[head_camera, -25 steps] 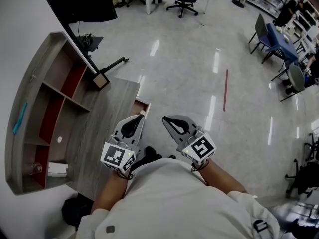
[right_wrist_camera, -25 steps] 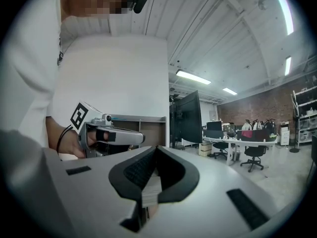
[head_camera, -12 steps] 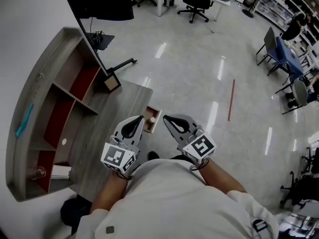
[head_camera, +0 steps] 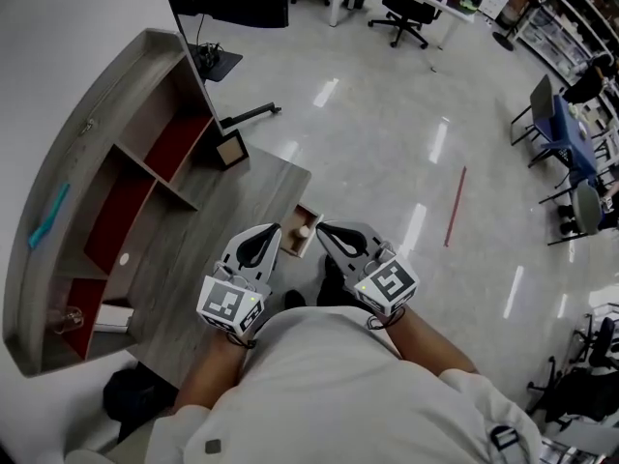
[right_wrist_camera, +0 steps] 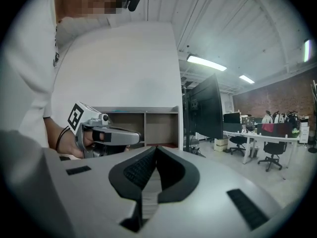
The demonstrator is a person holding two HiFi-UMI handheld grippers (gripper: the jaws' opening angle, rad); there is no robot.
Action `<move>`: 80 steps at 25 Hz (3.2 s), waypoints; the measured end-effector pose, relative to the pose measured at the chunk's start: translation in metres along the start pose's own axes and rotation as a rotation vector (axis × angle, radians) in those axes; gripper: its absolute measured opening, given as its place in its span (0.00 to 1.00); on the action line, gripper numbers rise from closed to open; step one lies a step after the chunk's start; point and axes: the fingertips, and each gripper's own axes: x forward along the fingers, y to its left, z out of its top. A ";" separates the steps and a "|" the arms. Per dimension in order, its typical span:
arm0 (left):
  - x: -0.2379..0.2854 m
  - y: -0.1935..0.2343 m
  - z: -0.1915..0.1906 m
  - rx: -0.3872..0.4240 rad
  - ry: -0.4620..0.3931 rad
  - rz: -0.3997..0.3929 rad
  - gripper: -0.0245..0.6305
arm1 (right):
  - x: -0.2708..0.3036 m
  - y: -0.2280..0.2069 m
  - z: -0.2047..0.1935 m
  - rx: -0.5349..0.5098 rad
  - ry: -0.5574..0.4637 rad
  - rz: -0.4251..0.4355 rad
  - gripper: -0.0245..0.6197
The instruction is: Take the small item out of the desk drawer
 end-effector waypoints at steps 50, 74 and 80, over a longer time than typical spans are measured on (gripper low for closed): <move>0.053 0.105 -0.269 -0.400 0.353 0.454 0.05 | 0.147 -0.096 -0.308 0.233 0.604 0.446 0.17; 0.065 0.085 -0.423 -0.575 0.566 0.449 0.05 | 0.147 -0.069 -0.501 0.156 0.935 0.493 0.35; 0.071 0.080 -0.450 -0.605 0.618 0.446 0.05 | 0.151 -0.070 -0.534 0.140 1.001 0.460 0.38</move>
